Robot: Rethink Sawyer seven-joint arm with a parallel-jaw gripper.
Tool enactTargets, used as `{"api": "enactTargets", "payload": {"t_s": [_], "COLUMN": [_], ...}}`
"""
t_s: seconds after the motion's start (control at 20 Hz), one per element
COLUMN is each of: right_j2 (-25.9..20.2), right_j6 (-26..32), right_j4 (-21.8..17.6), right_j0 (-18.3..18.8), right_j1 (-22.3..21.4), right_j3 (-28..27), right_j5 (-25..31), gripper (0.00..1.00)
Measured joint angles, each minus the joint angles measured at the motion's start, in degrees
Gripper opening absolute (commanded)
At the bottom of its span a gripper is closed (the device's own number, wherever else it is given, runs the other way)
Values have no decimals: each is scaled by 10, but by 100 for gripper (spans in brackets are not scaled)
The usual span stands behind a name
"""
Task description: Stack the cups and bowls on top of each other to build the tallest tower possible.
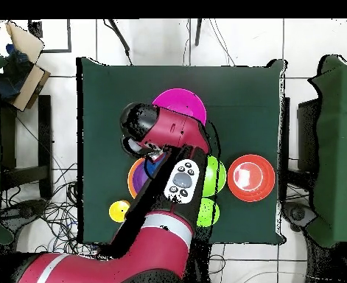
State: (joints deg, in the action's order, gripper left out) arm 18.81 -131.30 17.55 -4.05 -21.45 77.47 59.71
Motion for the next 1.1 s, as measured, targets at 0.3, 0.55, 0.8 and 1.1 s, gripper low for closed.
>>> {"api": "enactTargets", "payload": {"t_s": [0.3,0.55,0.8,1.1], "right_j2": [0,0,0,0], "right_j6": [0,0,0,0], "right_j4": [0,2,2,2], "right_j0": [0,0,0,0], "right_j1": [0,1,1,1], "right_j3": [7,10,12,14], "right_j5": [-13,-21,-24,-24], "gripper": [0,0,0,0]}}
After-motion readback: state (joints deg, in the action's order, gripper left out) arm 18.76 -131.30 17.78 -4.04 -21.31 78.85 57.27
